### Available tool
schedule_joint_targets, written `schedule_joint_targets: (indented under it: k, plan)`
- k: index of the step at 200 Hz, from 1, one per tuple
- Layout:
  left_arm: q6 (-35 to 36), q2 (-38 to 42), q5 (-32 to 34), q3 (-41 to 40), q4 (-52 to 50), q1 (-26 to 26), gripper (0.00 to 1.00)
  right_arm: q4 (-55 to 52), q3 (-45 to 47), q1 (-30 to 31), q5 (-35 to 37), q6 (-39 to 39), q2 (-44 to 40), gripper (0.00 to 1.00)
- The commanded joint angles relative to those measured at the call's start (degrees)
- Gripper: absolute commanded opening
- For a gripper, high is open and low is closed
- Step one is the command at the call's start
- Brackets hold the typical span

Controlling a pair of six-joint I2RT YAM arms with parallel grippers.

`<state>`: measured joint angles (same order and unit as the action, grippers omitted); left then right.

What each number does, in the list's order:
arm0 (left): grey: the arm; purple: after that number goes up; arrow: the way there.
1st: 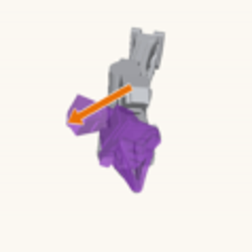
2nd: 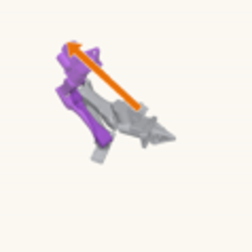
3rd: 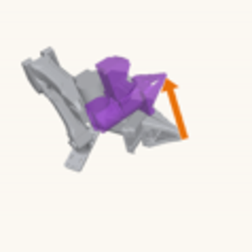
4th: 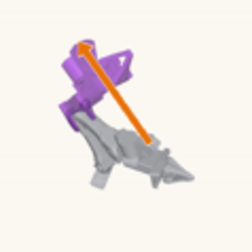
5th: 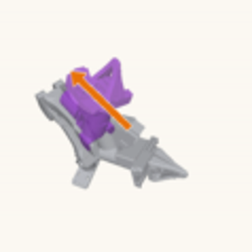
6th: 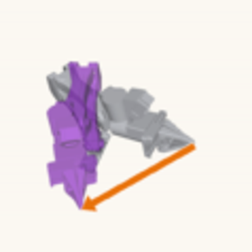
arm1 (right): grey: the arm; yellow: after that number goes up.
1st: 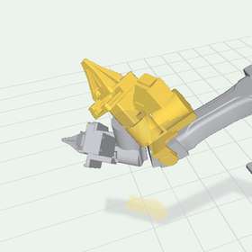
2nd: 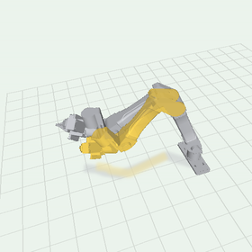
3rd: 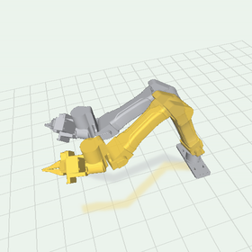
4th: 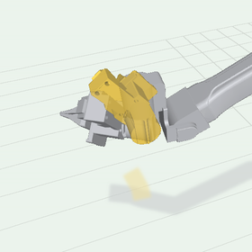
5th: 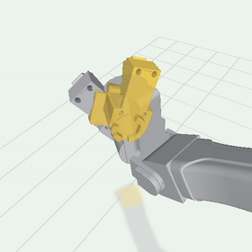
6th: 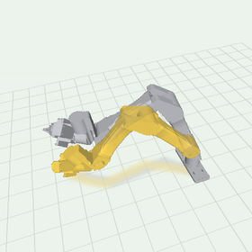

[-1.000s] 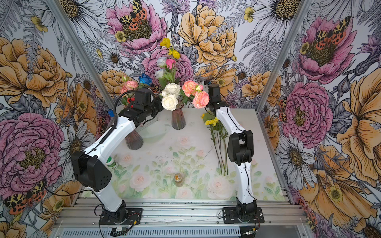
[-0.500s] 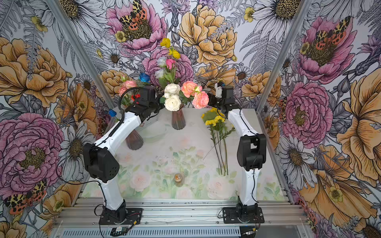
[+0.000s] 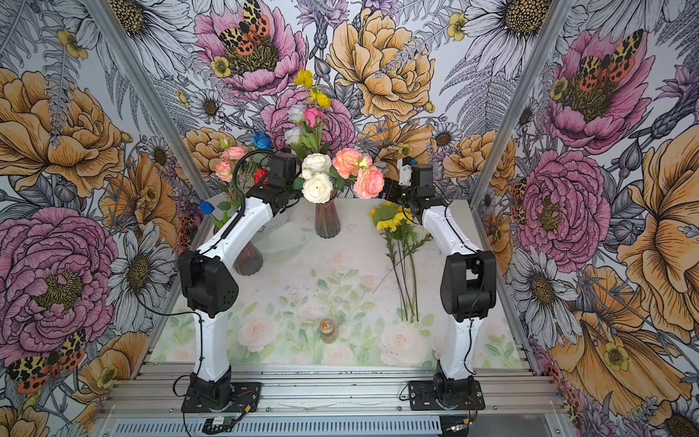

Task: Pick out yellow flowers from the vase
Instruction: Pick up the flower from the vase.

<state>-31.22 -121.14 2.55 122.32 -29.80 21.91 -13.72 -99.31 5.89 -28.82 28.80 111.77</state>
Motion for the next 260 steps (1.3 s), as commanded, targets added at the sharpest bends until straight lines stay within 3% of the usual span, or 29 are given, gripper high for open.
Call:
schedule_joint_targets:
  k: [1,75,260]
  plan:
    - [5.03,-2.07,2.17,4.58,-2.27,0.54,0.67,2.52,1.67,-0.95,-0.27,-0.72,-2.46,0.92]
    - [4.87,-8.96,0.8,13.73,-4.38,0.5,0.55,4.5,3.46,-2.44,-1.28,0.03,-1.54,0.92]
    - [6.64,-14.84,2.52,20.42,-4.67,0.48,0.34,8.24,5.02,-4.29,-3.08,2.56,-1.73,0.92]
